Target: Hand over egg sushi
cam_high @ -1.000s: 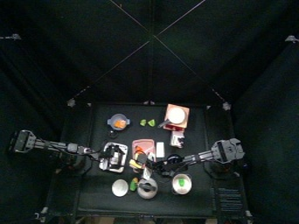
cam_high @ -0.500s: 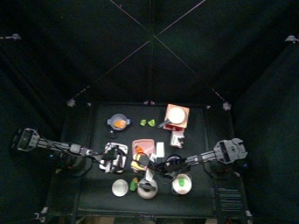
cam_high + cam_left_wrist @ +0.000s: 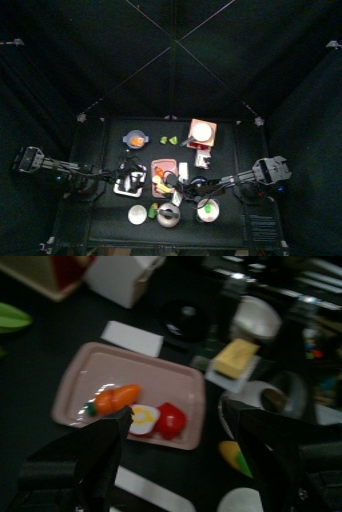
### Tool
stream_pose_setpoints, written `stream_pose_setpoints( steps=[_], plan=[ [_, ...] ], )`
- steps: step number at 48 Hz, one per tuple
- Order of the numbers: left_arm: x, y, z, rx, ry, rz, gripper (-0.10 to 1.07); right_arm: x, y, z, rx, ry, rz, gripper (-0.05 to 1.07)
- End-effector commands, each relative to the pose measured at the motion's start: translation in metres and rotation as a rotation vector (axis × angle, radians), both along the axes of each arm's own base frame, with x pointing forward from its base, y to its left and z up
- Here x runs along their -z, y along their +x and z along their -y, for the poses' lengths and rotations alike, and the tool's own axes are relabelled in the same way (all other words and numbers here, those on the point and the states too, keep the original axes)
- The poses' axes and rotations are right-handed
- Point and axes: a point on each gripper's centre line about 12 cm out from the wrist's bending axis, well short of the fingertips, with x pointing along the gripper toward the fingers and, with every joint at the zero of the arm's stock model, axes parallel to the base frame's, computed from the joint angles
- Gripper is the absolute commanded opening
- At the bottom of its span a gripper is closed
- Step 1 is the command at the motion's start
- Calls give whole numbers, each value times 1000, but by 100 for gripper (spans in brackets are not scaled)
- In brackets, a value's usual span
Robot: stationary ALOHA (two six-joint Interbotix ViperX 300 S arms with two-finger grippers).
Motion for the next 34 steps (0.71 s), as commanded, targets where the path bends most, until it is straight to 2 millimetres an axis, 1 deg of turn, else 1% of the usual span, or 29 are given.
stream_pose_setpoints(
  steps=[1, 6, 12, 17, 20, 25, 29, 34],
  plan=[
    [-14, 2, -11, -94, 83, -19, 102, -25, -2, 4, 8, 12, 61, 60],
    [-22, 2, -9, -111, 117, -70, 102, -26, -1, 5, 11, 14, 64, 60],
    [-31, 0, -3, -82, 127, -191, 102, -25, -2, 4, 6, 16, 63, 60],
    [-35, -4, 6, 23, 129, -338, 103, -24, -2, 4, 5, 13, 60, 60],
    [-36, -6, 14, 124, 135, -370, 103, -24, -2, 4, 1, 8, 62, 60],
    [-37, -2, 20, 220, 131, -306, 103, -23, -2, 4, -8, -7, 62, 60],
    [-36, 3, 21, 278, 175, -182, 102, -22, -3, 4, -22, -25, 64, 60],
    [-30, 0, 19, 298, 196, -47, 103, -21, -3, 4, -37, -35, 69, 60]
  ],
)
